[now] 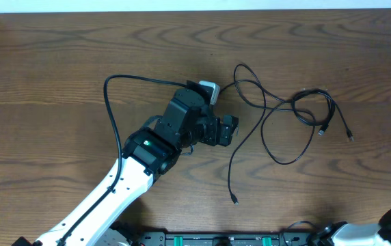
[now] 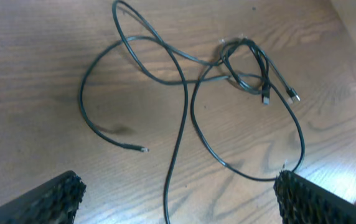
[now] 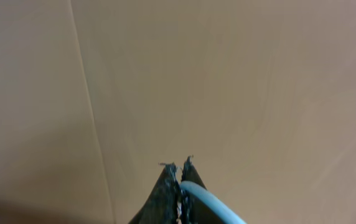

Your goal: Untangle cables

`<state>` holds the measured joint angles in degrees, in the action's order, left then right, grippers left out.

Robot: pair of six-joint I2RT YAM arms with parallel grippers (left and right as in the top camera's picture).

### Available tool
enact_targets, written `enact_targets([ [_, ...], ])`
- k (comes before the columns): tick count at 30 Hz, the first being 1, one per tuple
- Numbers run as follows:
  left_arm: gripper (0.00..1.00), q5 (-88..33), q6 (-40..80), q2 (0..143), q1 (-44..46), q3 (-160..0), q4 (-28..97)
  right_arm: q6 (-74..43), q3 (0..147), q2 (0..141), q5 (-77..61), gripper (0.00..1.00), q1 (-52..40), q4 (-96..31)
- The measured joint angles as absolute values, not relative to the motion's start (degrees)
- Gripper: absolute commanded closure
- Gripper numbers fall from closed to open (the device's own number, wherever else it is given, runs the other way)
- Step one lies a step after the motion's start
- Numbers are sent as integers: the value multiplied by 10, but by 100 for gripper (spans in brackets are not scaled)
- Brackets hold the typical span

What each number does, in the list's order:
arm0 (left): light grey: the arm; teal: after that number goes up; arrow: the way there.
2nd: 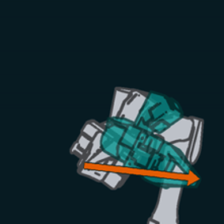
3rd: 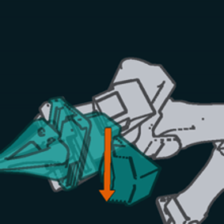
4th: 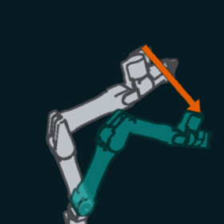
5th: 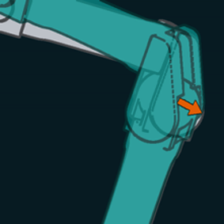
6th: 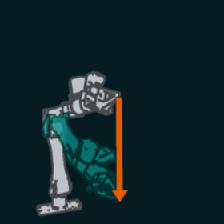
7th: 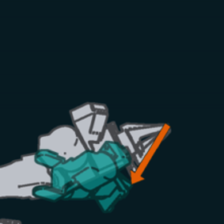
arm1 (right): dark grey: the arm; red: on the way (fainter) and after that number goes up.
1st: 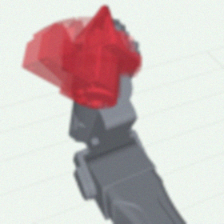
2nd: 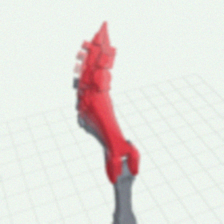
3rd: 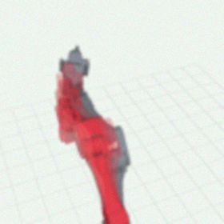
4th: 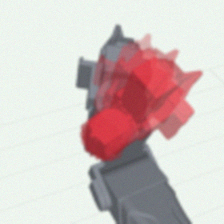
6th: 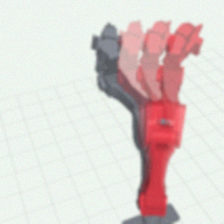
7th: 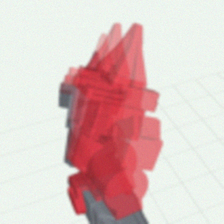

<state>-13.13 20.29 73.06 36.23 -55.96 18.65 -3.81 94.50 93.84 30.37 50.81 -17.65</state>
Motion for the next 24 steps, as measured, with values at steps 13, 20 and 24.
enact_targets([
  [13,2,-131,203,734,362,-560,187,-85,927,1146,242,1,542,-361],
  [20,2,-136,212,734,362,-560,184,-41,927,1091,24,1,538,-335],
  [24,2,-138,192,735,370,-560,172,-25,927,1020,-125,1,531,-295],
])
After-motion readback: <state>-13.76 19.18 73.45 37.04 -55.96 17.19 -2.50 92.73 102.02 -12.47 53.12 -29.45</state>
